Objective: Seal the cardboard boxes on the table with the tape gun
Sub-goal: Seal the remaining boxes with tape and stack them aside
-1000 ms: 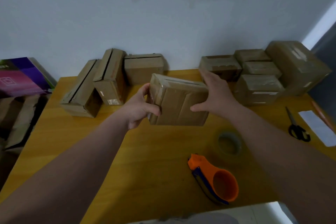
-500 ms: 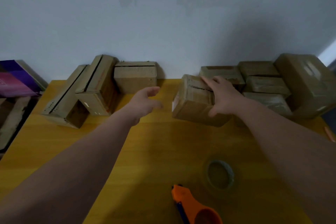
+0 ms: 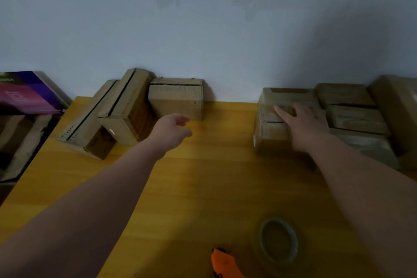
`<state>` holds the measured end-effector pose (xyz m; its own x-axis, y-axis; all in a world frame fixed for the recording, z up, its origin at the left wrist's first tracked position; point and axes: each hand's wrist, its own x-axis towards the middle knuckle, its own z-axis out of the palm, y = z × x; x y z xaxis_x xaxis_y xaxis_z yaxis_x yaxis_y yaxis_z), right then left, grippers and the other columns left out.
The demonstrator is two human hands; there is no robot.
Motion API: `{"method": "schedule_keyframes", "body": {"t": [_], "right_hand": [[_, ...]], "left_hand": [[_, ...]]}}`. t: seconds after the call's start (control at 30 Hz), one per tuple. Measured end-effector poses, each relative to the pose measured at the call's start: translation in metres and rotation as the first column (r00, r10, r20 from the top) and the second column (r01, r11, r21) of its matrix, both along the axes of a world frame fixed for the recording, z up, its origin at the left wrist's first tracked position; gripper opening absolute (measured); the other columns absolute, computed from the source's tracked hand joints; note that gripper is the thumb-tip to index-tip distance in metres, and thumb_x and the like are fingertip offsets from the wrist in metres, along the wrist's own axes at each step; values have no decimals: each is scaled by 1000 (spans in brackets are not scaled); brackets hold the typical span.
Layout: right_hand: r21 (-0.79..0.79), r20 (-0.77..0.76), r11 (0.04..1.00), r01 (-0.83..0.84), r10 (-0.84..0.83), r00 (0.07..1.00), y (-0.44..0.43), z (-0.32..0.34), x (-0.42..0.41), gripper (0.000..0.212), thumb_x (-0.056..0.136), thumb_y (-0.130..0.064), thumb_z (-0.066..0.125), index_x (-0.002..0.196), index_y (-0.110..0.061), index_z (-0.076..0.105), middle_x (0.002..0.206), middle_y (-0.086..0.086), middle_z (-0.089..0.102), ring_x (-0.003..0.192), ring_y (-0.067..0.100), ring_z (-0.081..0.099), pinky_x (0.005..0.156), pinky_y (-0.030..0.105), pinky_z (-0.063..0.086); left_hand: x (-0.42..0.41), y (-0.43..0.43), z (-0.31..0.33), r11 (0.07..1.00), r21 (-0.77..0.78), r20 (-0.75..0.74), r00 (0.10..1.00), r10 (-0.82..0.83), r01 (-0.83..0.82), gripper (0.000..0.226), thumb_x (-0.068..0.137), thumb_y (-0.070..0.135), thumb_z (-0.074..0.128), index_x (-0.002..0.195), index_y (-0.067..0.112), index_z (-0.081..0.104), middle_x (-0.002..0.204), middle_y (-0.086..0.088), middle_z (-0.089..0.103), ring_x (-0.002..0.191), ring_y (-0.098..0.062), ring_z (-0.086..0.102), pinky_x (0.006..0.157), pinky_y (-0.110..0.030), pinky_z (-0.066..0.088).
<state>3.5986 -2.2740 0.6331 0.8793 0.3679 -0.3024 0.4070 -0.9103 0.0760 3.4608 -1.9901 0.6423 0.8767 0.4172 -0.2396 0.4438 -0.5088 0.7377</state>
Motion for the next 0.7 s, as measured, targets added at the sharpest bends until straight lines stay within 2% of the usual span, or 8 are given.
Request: {"method": "schedule_keyframes", "body": {"t": [0.17,0.33,0.47,0.53,0.6,0.7], "right_hand": [[6,-19,997,77,-77,997,-9,-8,3,100,86,-4,59,151,-41,-7,159,7,-1,147,30,-2,118,53,14],[39,0,995,93,-93,996,-2,-16,6,92,89,-7,56,152,-37,-3,157,9,8,143,33,13,114,51,26],[2,-14,995,99,-99,995,6,-16,8,98,85,-12,63,152,-35,-5,154,11,9,140,34,16,112,53,29],[-28,-29,999,44,-45,999,13,-10,10,110,77,-25,75,152,-34,-5,155,10,9,141,33,15,112,52,30],[-37,-37,998,-40,39,999,25,-5,12,122,66,-45,82,152,-33,-3,156,9,9,143,32,13,113,52,24],[31,-42,993,-118,119,992,51,0,11,119,65,-62,77,153,-33,3,160,6,5,146,30,6,117,51,16]], "left_hand": [[8,5,-4,1000,12,-15,1000,17,-17,42,89,12,65,130,13,56,125,-5,56,102,-16,51,77,-29,41],[17,6,-11,1000,19,-26,1000,11,-10,41,89,13,65,129,14,57,122,-4,57,99,-16,53,71,-27,41],[23,7,-12,1000,29,-19,1000,-3,4,40,89,13,64,128,13,58,122,-5,58,101,-16,53,75,-30,42],[26,10,-12,998,65,-13,1000,-13,14,40,90,13,63,129,13,57,125,-5,58,105,-16,52,78,-30,42],[31,14,-10,991,128,-14,1000,-23,24,41,90,12,62,131,13,56,128,-6,57,112,-19,52,81,-29,41],[44,23,-5,950,309,-25,998,-51,56,48,90,11,59,137,12,50,137,-9,51,124,-24,48,91,-30,41]]}}
